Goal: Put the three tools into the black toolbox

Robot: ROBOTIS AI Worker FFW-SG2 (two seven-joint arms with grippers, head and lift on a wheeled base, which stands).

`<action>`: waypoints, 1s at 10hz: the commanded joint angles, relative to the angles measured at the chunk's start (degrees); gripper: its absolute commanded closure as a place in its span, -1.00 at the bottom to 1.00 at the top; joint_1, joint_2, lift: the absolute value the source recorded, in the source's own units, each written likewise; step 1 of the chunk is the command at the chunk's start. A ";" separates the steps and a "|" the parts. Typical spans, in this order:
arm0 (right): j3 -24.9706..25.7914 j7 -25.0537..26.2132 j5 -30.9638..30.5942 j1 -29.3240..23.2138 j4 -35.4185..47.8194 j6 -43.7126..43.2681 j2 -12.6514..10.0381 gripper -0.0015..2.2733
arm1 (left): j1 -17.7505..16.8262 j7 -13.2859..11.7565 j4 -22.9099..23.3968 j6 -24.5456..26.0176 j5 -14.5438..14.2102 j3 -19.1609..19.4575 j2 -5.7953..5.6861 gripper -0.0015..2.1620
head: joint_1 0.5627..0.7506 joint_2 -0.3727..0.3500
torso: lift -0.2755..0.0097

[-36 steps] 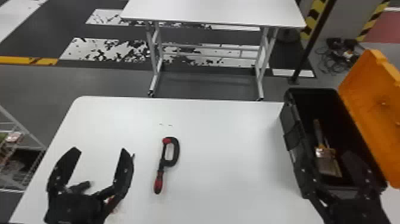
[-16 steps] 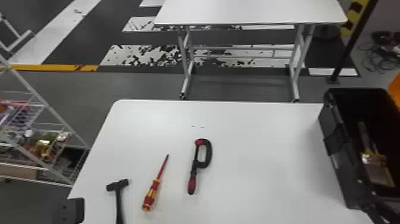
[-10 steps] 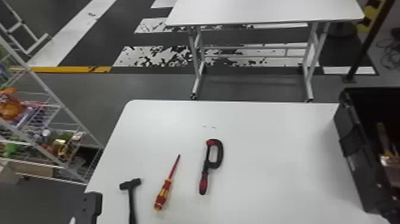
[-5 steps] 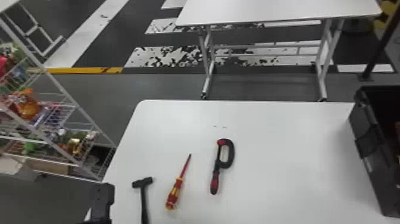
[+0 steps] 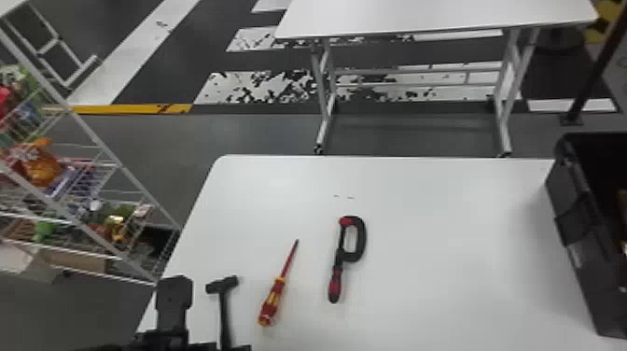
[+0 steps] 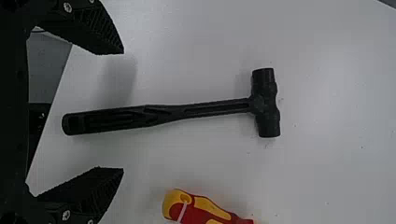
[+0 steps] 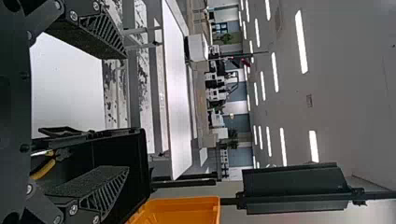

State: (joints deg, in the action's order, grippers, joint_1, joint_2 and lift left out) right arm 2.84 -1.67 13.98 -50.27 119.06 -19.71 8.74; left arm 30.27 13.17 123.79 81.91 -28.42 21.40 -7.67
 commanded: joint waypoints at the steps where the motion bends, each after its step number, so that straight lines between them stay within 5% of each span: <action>1: 0.15 0.00 0.17 0.00 -0.06 -0.02 0.05 -0.85 | -1.44 0.02 -1.19 1.55 0.38 -0.83 0.02 -0.90 | 0.41 0.63 | 0.57; 7: 0.41 0.00 0.69 0.09 -0.41 -0.72 -0.13 -0.86 | -2.23 0.28 -2.68 2.78 0.91 -1.36 -0.07 -0.85 | 0.41 0.53 | 0.57; 8: 0.41 0.00 0.69 0.09 -0.50 -0.72 -0.21 -0.86 | -2.67 0.02 -3.65 2.60 0.91 -1.45 -0.16 -0.72 | 0.41 0.54 | 0.57; 9: 0.50 0.00 0.69 0.09 -0.50 -0.72 -0.21 -0.86 | -2.93 -0.25 -4.44 2.60 0.91 -1.45 -0.16 -0.31 | 0.41 0.54 | 0.57; 10: 0.68 0.09 0.69 0.00 -0.50 -0.72 -0.30 -0.86 | -3.11 -0.34 -5.23 2.43 0.91 -1.45 -0.16 0.32 | 0.41 0.53 | 0.57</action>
State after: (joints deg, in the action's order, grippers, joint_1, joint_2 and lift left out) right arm 3.44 -1.62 14.69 -50.23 118.56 -20.43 8.46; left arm 27.24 12.83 119.16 84.37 -27.52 20.00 -7.85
